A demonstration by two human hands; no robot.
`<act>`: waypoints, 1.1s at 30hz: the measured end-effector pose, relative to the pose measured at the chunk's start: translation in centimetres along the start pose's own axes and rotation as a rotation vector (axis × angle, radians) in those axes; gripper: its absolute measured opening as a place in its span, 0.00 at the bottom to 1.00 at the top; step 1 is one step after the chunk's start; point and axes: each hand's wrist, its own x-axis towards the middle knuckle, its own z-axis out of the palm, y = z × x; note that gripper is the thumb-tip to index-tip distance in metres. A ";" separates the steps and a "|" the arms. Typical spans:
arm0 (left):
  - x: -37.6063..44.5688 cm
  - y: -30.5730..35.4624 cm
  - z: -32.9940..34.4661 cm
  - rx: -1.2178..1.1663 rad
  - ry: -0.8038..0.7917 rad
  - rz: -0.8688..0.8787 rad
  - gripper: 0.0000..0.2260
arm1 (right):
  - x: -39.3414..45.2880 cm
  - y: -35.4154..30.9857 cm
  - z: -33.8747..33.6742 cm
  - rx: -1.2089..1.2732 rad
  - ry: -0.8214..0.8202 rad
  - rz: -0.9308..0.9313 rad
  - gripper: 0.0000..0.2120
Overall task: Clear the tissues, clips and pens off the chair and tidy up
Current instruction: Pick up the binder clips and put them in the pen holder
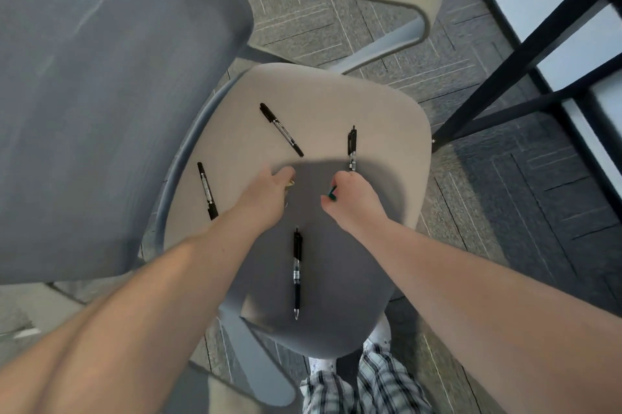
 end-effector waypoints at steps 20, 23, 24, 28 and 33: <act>-7.8 27.9 -10.1 0.260 -0.132 0.621 0.09 | -21.9 7.9 -21.7 0.142 0.462 0.265 0.13; -9.4 34.2 -9.2 0.322 -0.120 0.718 0.09 | -26.1 11.5 -24.7 0.158 0.535 0.335 0.12; -9.9 36.3 -8.6 0.338 -0.118 0.741 0.09 | -27.6 12.8 -25.7 0.168 0.559 0.366 0.12; -12.1 44.2 -5.5 0.370 -0.167 0.824 0.10 | -32.4 17.9 -29.1 0.209 0.654 0.461 0.14; -15.6 55.2 -0.3 0.358 -0.234 0.951 0.11 | -38.2 25.5 -33.1 0.262 0.786 0.576 0.14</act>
